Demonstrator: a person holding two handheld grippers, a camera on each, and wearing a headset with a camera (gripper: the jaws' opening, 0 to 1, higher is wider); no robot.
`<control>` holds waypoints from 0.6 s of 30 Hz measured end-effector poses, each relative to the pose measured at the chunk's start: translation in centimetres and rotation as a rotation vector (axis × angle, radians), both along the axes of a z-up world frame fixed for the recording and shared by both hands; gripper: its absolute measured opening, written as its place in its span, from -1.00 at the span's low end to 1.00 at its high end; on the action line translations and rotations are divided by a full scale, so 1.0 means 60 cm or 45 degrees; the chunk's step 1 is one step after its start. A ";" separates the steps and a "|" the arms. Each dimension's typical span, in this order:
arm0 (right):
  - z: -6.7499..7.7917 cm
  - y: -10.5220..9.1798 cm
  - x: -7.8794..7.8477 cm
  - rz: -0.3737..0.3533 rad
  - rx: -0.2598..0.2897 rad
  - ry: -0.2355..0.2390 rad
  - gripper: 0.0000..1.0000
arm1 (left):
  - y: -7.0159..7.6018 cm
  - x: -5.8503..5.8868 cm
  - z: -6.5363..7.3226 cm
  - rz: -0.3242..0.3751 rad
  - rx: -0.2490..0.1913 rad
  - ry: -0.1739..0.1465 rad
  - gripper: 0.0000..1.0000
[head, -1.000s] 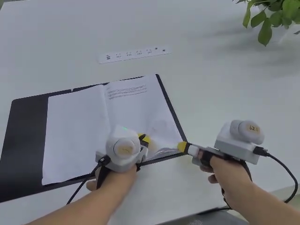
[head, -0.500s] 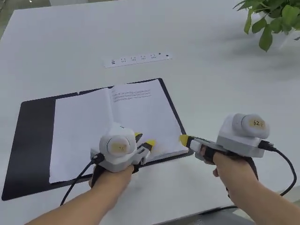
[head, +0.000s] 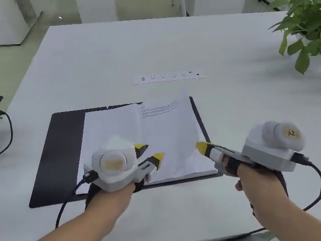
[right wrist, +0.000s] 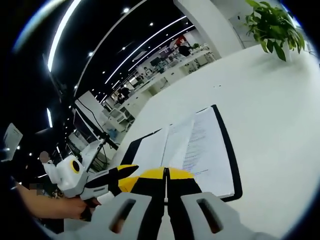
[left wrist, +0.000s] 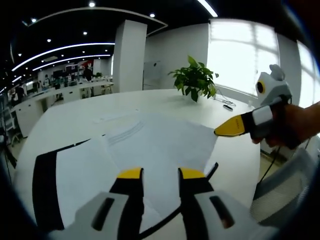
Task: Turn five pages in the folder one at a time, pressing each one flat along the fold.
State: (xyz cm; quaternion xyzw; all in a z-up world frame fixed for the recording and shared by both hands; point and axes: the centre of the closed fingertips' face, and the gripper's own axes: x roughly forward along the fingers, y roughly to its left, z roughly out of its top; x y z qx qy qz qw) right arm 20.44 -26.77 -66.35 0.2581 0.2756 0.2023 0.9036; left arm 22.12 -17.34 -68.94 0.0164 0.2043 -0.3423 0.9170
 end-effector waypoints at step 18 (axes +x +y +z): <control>0.016 0.200 0.012 0.263 0.010 -0.046 -1.00 | 0.201 -0.067 0.072 0.212 -0.005 -0.081 -0.48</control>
